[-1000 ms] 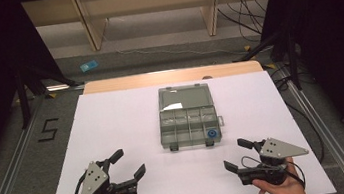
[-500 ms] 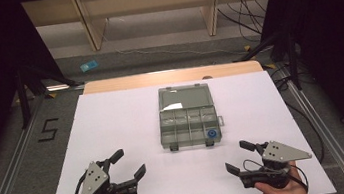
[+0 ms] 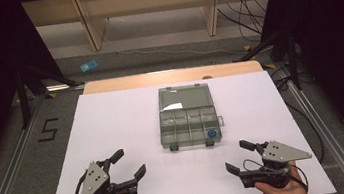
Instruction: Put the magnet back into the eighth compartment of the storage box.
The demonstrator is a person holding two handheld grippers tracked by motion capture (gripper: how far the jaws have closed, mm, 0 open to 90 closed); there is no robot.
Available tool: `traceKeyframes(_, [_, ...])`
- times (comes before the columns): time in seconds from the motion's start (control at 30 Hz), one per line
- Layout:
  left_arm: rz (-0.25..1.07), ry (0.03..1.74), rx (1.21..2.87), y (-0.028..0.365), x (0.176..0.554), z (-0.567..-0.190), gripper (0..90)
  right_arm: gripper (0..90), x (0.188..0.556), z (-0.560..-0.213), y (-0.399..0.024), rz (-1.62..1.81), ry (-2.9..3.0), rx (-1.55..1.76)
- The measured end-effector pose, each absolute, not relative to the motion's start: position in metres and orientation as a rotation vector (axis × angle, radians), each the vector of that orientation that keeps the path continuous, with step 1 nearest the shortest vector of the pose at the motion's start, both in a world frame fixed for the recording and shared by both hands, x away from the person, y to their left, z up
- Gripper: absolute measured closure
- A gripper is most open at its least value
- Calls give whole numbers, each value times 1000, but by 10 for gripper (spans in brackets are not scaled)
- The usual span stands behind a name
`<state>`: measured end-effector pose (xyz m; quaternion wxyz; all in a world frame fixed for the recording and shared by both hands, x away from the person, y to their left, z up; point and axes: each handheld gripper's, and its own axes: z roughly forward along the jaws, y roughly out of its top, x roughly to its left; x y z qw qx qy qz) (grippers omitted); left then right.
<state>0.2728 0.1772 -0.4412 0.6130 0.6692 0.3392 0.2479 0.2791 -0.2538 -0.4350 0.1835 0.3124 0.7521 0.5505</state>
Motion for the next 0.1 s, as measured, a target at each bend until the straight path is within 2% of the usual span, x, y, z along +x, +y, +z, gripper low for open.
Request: traceKeyframes(0.1, [572,782,1543,177,273,-441,156,158,278,-435,-254,1552,2123,897])
